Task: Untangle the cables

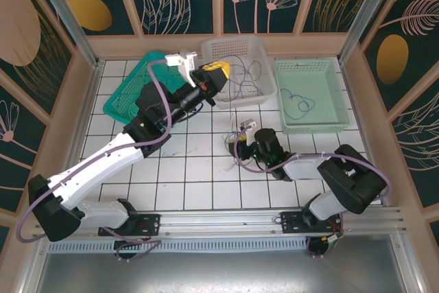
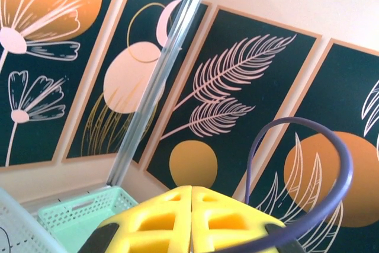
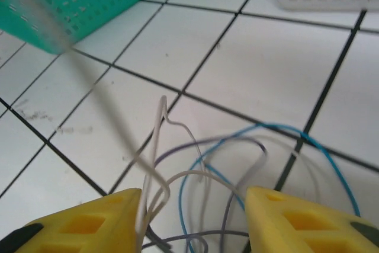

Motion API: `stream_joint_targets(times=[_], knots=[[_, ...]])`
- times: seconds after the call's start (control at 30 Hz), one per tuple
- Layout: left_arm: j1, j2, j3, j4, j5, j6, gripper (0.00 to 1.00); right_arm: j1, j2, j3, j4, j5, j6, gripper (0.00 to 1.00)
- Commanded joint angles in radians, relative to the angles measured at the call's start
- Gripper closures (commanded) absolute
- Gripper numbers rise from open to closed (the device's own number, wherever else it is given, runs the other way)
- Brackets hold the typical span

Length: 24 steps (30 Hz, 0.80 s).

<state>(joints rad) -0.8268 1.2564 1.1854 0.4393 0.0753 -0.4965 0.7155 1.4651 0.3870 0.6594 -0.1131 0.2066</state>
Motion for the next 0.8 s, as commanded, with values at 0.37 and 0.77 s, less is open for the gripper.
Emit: stream_joint_targets(times=[0.37,0.77], knots=[[-0.005,-0.068,0.031,-0.013,-0.063,0.059,0.98,0.007,-0.113,-0.091,-0.049,0.02,0.052,0.49],[-0.006,-0.028,-0.054,0.03,-0.006,-0.024,0.98,-0.006,-0.489,-0.056,-0.236,0.051,-0.014,0.2]])
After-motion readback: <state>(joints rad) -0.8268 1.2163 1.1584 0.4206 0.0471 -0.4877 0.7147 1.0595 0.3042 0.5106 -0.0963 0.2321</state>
